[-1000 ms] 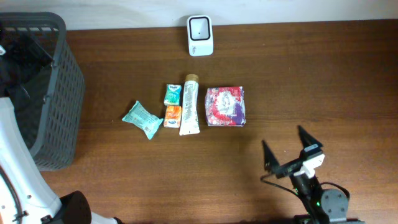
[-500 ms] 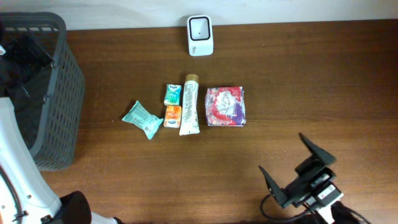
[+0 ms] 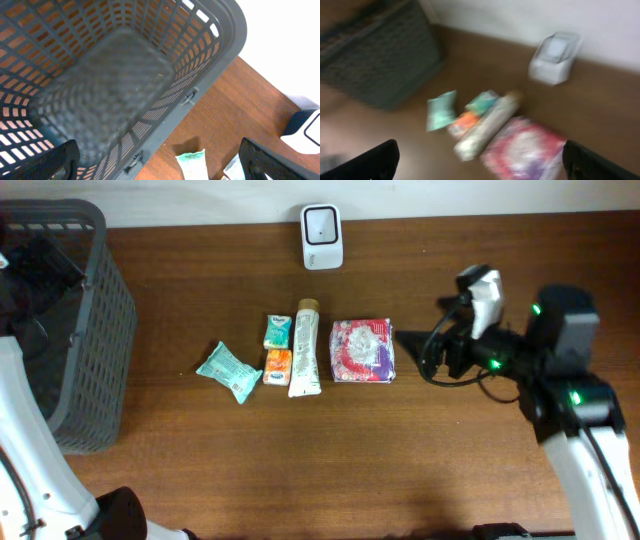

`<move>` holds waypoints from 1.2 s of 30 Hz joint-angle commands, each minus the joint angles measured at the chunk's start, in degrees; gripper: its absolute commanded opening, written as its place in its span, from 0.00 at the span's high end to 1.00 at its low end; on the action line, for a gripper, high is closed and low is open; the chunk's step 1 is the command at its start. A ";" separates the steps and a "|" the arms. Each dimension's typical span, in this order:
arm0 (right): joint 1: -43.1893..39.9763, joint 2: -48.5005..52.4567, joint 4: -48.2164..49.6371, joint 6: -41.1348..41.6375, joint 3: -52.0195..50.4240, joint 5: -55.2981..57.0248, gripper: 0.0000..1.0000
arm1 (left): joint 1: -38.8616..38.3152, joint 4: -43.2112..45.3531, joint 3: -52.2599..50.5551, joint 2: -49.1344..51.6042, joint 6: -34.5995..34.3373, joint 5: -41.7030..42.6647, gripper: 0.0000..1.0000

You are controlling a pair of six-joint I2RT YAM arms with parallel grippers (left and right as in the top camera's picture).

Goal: Scan the item barcode
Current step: 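Reach the right gripper to the red-purple pack and grasp it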

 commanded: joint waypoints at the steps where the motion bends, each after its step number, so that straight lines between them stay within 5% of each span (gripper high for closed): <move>1: 0.00 7.91 -1.33 4.07 1.57 -13.25 0.01 | 0.20 0.15 0.42 -0.02 0.94 -0.61 0.01; 3: 0.00 13.53 0.63 6.51 1.60 -8.87 0.01 | 0.20 0.15 0.42 -0.02 0.94 -0.61 0.01; 6: 0.00 19.63 -0.46 22.34 1.60 10.49 0.01 | 0.20 0.17 0.42 -0.02 0.96 -0.61 0.01; 18: 0.39 35.30 2.43 21.79 1.51 16.17 0.01 | 0.20 0.15 0.42 -0.02 0.96 -0.61 0.01; 27: 0.44 46.34 8.87 16.87 1.51 2.40 0.00 | 0.20 0.17 0.42 -0.02 0.96 -0.61 0.01; 29: 0.46 47.82 9.07 16.90 1.51 2.10 0.08 | 0.20 0.15 0.42 -0.02 0.94 -0.61 0.01; 32: 0.57 49.86 9.62 16.90 1.51 2.10 0.34 | 0.20 0.15 0.42 -0.02 0.96 -0.61 0.01; 36: 2.14 50.25 10.51 16.90 1.51 2.14 0.36 | 0.20 0.15 0.42 -0.02 0.96 -0.61 0.01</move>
